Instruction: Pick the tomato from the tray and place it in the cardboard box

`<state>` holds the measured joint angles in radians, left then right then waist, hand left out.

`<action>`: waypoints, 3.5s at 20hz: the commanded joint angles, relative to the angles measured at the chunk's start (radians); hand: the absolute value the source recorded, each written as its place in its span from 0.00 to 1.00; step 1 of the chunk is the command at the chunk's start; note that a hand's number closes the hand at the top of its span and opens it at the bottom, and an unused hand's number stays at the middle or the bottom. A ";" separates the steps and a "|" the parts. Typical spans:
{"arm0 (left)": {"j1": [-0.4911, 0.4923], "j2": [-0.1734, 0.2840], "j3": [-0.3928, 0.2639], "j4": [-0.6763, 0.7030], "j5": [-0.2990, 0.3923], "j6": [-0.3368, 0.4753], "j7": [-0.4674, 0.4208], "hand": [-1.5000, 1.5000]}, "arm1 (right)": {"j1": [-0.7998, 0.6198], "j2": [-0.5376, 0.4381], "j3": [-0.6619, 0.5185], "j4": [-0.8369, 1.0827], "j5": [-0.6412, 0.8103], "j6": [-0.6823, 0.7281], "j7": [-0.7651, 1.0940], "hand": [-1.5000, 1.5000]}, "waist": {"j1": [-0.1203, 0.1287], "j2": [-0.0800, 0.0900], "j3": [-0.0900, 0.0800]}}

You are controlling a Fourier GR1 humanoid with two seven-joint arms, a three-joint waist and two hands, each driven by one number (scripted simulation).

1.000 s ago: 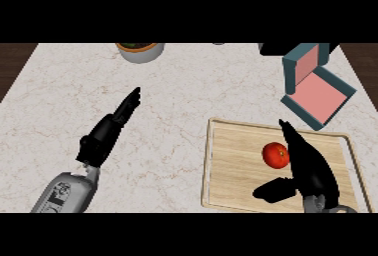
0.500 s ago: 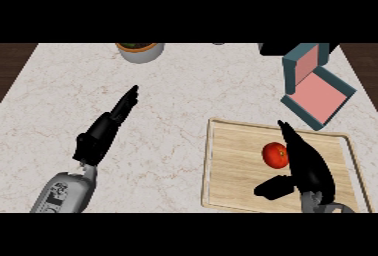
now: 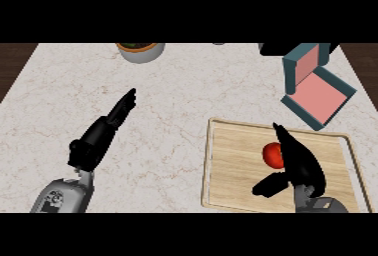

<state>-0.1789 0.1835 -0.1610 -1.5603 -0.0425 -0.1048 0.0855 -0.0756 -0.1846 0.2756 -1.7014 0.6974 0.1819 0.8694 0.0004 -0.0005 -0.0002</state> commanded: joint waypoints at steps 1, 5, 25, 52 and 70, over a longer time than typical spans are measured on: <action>0.012 -0.018 0.031 0.033 -0.022 -0.028 -0.045 0.50 | -0.003 0.008 -0.044 0.032 -0.002 0.041 -0.033 0.00 | -0.001 0.000 0.000; 0.040 -0.037 0.011 -0.026 -0.051 -0.023 -0.007 0.50 | 0.089 0.041 0.022 0.034 0.064 -0.019 -0.062 0.00 | -0.001 0.000 0.000; -0.013 -0.095 0.053 0.074 -0.098 -0.039 -0.045 0.50 | 0.023 0.049 0.006 0.215 0.224 -0.078 -0.181 1.00 | -0.004 0.001 0.000; 0.040 -0.076 0.070 -0.003 -0.069 -0.059 -0.020 0.50 | 0.113 -0.898 -0.518 0.304 -0.555 0.054 -2.123 1.00 | -0.039 -0.006 0.002; -0.016 -0.116 0.034 0.066 -0.126 -0.043 -0.052 0.50 | -0.206 -0.996 -0.439 0.608 -0.695 0.191 -1.877 1.00 | 0.025 0.007 0.000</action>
<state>-0.1918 0.0876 -0.1105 -1.5196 -0.1445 -0.1646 0.0526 -0.1824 -1.1901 -0.2142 -1.1486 -0.0121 0.2626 -0.9650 0.0208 0.0049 0.0004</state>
